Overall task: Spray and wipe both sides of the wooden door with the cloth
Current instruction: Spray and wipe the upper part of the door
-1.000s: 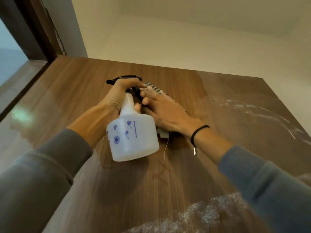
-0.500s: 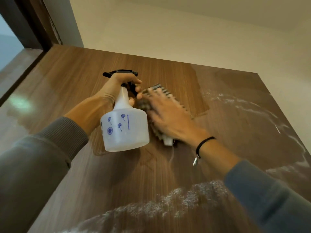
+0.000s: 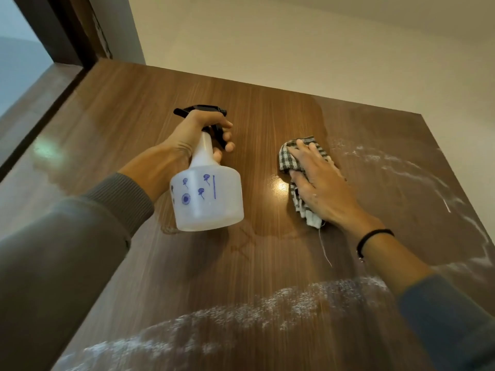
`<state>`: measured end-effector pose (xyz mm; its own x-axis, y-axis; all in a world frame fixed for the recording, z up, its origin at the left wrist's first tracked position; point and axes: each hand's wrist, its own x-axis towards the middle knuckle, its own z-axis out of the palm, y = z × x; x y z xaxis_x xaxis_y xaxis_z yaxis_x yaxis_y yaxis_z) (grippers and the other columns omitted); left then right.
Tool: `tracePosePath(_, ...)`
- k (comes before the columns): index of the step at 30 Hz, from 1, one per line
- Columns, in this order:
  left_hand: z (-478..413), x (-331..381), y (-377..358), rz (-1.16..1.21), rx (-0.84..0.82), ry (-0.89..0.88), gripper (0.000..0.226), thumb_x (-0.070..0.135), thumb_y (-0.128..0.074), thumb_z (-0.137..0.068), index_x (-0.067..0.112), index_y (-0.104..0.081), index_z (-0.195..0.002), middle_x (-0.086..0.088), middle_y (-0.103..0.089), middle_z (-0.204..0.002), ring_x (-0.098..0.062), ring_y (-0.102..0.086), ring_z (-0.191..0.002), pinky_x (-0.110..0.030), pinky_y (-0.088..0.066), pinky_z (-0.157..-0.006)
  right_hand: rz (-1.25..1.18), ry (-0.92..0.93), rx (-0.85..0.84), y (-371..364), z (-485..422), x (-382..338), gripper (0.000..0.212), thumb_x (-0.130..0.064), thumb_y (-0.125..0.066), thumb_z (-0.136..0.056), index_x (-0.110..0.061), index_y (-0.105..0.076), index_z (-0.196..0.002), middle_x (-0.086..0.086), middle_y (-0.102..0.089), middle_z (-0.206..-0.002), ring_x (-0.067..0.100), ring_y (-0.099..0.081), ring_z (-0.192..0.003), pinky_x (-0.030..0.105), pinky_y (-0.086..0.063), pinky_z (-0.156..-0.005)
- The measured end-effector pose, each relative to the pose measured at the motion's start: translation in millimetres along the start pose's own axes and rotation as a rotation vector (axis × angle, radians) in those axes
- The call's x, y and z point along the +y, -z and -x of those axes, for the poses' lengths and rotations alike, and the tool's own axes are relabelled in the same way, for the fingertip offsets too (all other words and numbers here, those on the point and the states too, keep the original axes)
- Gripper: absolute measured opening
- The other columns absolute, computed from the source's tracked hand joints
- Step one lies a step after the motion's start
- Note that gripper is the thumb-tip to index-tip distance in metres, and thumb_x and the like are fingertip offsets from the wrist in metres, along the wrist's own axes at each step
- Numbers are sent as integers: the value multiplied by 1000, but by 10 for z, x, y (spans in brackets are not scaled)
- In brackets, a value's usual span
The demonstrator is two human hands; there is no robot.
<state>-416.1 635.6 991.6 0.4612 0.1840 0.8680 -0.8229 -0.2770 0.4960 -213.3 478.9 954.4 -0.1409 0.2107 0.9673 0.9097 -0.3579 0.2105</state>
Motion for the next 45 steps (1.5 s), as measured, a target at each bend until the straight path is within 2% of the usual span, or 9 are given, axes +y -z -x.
tracePosePath(7, 12, 27, -8, -41, -61, 13, 18, 12, -57, -91, 11, -52, -74, -4, -52, -67, -13, -55, -45, -19, -37, -36, 72, 238, -101, -61, -23, -284, 53, -40, -30, -109, -36, -16, -160, -15, -1, -167, 3, 7, -151, 38, 8, -118)
tracePosePath(13, 78, 74, -31, -91, -60, 36, 20, 11, -59, -88, 11, -54, -69, -4, -54, -66, -15, -55, -52, -19, -37, -37, 73, -178, 71, -172, -636, -336, 53, -38, -31, -109, -27, -22, -160, -2, -8, -170, 21, -1, -157, 51, -4, -126)
tracePosePath(17, 103, 105, -28, -31, -94, 85, 21, 17, -59, -89, 12, -54, -70, -5, -53, -65, -14, -46, -43, -19, -36, -35, 105, 262, -4, -395, -424, -778, 52, -41, -42, -104, -23, -33, -153, 2, -26, -165, 26, -19, -154, 54, -21, -123)
tracePosePath(19, 128, 88, -25, -30, -111, 88, 23, 19, -59, -90, 12, -52, -69, -6, -53, -65, -12, -44, -39, -20, -37, -35, 197, 430, -115, -405, -314, -794, 60, -46, -36, -102, -23, -27, -157, 3, -19, -168, 21, -8, -156, 50, -15, -126)
tracePosePath(26, 203, 35, 55, -137, -124, 144, 25, 20, -58, -91, 12, -52, -68, -8, -52, -66, -13, -44, -32, -19, -37, -34, 36, -26, 29, -227, -794, -661, 52, -38, -34, -109, -28, -24, -159, -5, -12, -170, 17, -4, -156, 50, -8, -126)
tracePosePath(33, 226, -26, -66, -135, -123, 168, 25, 23, -60, -88, 13, -51, -67, -7, -51, -64, -14, -41, -34, -19, -34, -36, 26, 380, -141, -236, 90, -534, 54, -27, -41, -107, -24, -28, -159, -6, -16, -168, 15, -5, -156, 42, -7, -127)
tracePosePath(37, 268, -50, -219, -151, -117, 167, 23, 18, -58, -92, 11, -50, -71, -7, -51, -68, -12, -47, -32, -20, -36, -34, -10, 150, -116, 136, 252, 149, 56, -16, -42, -107, -31, -26, -158, -17, -7, -166, 12, -3, -154, 50, -16, -125)
tracePosePath(41, 239, -36, -451, -161, -120, 161, 21, 16, -57, -93, 11, -51, -74, -6, -52, -70, -11, -51, -35, -20, -39, -35, -117, 42, -58, 445, 315, 488, 52, -14, -43, -108, -29, -31, -157, -4, -26, -165, 11, -30, -146, 17, -34, -113)
tracePosePath(45, 120, -120, -778, -117, -104, 161, 18, 17, -60, -92, 11, -54, -76, -6, -55, -71, -12, -53, -37, -19, -40, -36, -236, -18, 88, 640, 216, 646, 47, -25, -42, -109, -32, -34, -155, -6, -53, -129, -6, -53, -90, -2, -38, -75)
